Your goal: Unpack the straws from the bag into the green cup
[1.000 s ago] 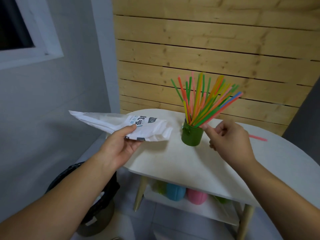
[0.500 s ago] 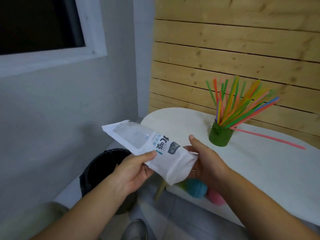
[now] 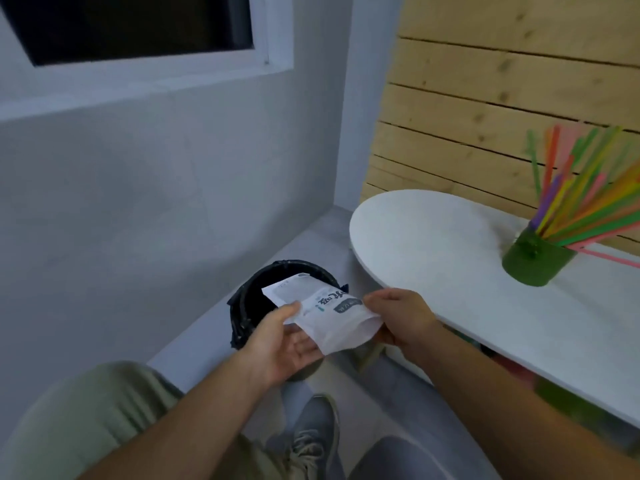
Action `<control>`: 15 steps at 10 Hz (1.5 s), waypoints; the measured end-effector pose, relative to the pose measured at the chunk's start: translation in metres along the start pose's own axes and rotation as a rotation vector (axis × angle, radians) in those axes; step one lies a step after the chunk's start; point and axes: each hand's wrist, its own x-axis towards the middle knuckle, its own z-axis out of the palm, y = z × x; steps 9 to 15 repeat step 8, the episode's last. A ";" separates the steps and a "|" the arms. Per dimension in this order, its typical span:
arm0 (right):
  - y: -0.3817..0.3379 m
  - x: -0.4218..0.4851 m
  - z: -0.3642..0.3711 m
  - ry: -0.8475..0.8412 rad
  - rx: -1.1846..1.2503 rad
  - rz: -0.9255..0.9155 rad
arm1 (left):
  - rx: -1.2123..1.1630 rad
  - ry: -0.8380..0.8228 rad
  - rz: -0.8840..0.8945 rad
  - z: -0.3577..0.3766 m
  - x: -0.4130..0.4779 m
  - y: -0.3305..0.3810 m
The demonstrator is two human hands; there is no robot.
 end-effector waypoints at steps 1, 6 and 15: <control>-0.001 0.013 0.024 0.029 0.001 0.046 | 0.062 0.018 -0.057 -0.005 0.001 0.001; 0.029 -0.006 -0.013 0.134 -0.043 0.035 | 0.301 0.189 0.183 -0.002 -0.001 0.018; 0.012 -0.068 -0.082 0.149 0.021 -0.108 | 0.447 -0.061 0.267 0.076 -0.020 -0.003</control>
